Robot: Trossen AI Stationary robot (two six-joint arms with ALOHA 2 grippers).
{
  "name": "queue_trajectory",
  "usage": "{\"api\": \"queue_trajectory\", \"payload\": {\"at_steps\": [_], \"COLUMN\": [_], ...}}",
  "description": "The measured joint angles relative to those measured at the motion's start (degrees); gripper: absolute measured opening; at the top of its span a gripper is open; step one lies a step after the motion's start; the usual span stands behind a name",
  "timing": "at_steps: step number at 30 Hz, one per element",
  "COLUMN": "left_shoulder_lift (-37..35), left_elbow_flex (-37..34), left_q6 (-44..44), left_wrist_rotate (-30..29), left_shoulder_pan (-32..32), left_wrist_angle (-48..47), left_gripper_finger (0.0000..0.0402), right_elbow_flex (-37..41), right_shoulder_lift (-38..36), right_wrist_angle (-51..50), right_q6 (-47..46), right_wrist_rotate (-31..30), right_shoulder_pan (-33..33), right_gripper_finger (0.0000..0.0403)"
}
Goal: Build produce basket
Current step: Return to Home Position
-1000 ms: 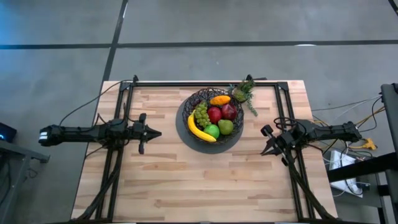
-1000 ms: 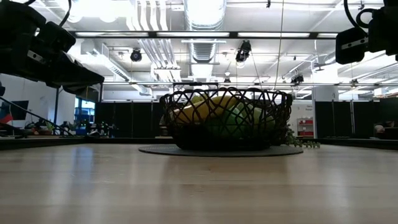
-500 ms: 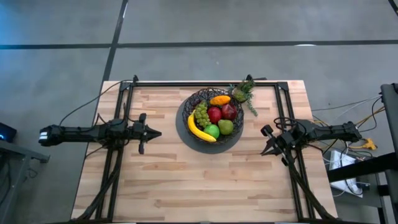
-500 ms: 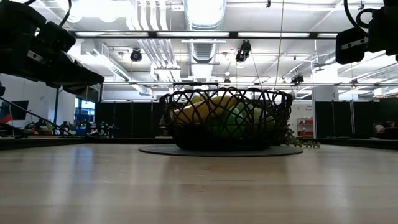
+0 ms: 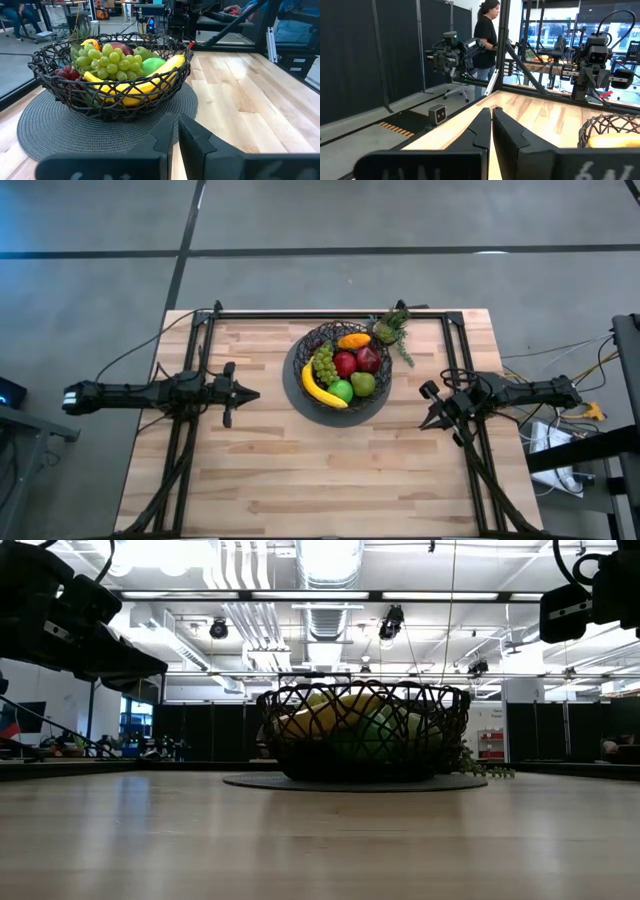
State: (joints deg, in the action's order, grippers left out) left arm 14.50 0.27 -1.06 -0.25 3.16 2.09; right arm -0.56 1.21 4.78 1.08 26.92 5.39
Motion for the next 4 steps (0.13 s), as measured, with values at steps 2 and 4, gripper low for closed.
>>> {"api": "queue_trajectory", "payload": {"at_steps": [2,4], "left_shoulder_lift": [0.0,0.0], "left_elbow_flex": [0.0,0.0], "left_q6": [0.0,0.0], "left_wrist_rotate": [0.0,0.0], "left_shoulder_pan": [0.0,0.0], "left_wrist_angle": [0.0,0.0], "left_gripper_finger": [0.0010,0.0010], "right_elbow_flex": [0.0,0.0], "right_shoulder_lift": [0.0,0.0], "right_wrist_angle": [0.0,0.0], "right_q6": [0.0,0.0], "right_wrist_rotate": [0.0,0.0], "right_shoulder_pan": [0.0,0.0], "right_gripper_finger": [0.0009,0.0009]}}
